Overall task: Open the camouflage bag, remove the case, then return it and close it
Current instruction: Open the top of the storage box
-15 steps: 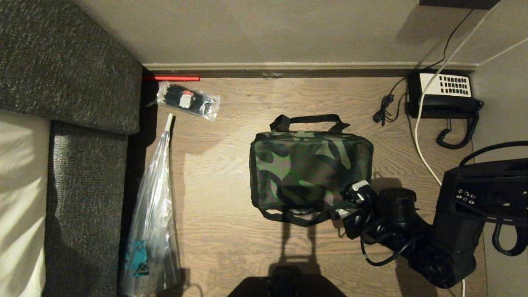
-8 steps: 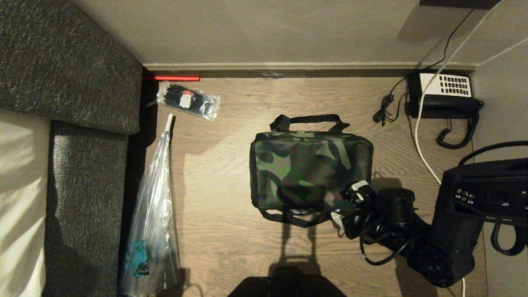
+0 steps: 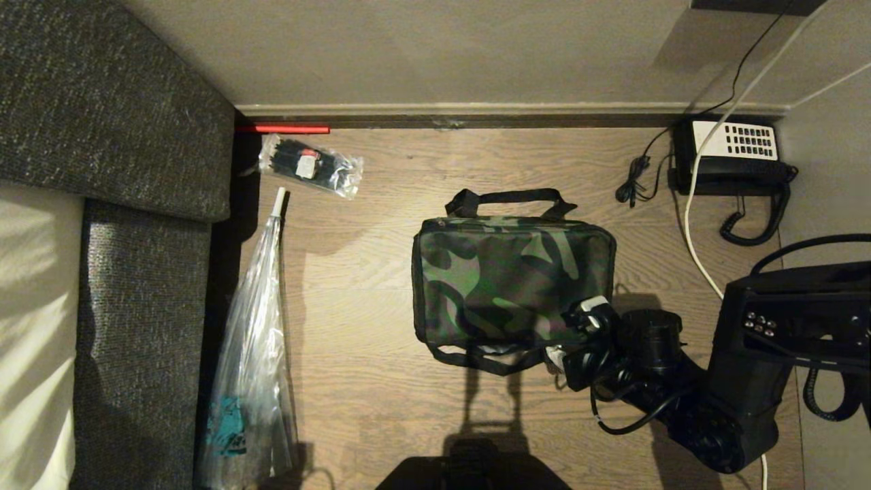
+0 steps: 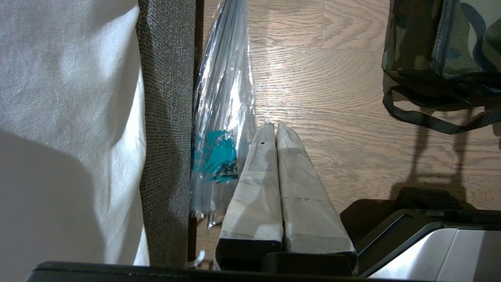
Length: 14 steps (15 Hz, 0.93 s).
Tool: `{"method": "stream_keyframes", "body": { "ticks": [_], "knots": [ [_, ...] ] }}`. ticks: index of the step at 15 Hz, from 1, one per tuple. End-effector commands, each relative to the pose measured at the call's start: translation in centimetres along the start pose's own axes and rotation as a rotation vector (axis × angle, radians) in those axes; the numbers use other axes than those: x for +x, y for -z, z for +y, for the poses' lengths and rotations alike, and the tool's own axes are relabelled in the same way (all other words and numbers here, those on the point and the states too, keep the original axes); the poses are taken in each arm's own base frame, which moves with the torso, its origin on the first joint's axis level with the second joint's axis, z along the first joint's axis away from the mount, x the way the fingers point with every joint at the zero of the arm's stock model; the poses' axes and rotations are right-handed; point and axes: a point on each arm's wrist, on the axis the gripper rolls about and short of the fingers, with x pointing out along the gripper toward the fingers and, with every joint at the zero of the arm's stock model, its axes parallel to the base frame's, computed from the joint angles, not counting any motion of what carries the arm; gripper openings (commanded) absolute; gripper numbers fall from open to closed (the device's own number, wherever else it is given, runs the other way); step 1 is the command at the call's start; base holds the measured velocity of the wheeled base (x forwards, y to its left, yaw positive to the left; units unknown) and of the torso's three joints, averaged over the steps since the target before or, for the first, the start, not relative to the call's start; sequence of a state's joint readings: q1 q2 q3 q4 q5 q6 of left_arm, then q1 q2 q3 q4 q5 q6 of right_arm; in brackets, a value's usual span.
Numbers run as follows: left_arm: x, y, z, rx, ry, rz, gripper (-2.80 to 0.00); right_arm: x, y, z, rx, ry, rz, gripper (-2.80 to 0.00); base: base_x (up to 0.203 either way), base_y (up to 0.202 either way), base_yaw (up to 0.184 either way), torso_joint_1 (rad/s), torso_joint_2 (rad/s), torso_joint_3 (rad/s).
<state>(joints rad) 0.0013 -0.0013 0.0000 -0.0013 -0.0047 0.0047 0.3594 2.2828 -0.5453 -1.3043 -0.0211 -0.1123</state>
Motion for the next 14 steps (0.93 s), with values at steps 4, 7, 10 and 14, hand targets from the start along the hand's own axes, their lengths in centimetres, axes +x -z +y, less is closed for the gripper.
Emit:
{"method": "stream_keyframes", "body": {
  "ticks": [4, 7, 10, 14],
  "knots": [
    [0.02, 0.04, 0.00, 0.000, 0.000, 0.003, -2.80, -0.37, -0.18, -0.05, -0.006, 0.006, -0.003, -2.80, 0.000, 0.000, 0.000, 0.000, 0.00, 0.000],
    [0.02, 0.04, 0.00, 0.000, 0.000, 0.003, -2.80, -0.41, -0.23, -0.06, -0.007, 0.008, -0.007, -2.80, 0.000, 0.000, 0.000, 0.000, 0.00, 0.000],
    [0.02, 0.04, 0.00, 0.000, 0.000, 0.003, -2.80, -0.66, -0.20, -0.47, -0.006, 0.016, -0.004, -2.80, 0.000, 0.000, 0.000, 0.000, 0.00, 0.000],
    [0.02, 0.04, 0.00, 0.000, 0.000, 0.003, -2.80, -0.68, 0.33, -0.75, -0.013, 0.021, 0.021, -2.80, 0.000, 0.000, 0.000, 0.000, 0.00, 0.000]
  ]
}}
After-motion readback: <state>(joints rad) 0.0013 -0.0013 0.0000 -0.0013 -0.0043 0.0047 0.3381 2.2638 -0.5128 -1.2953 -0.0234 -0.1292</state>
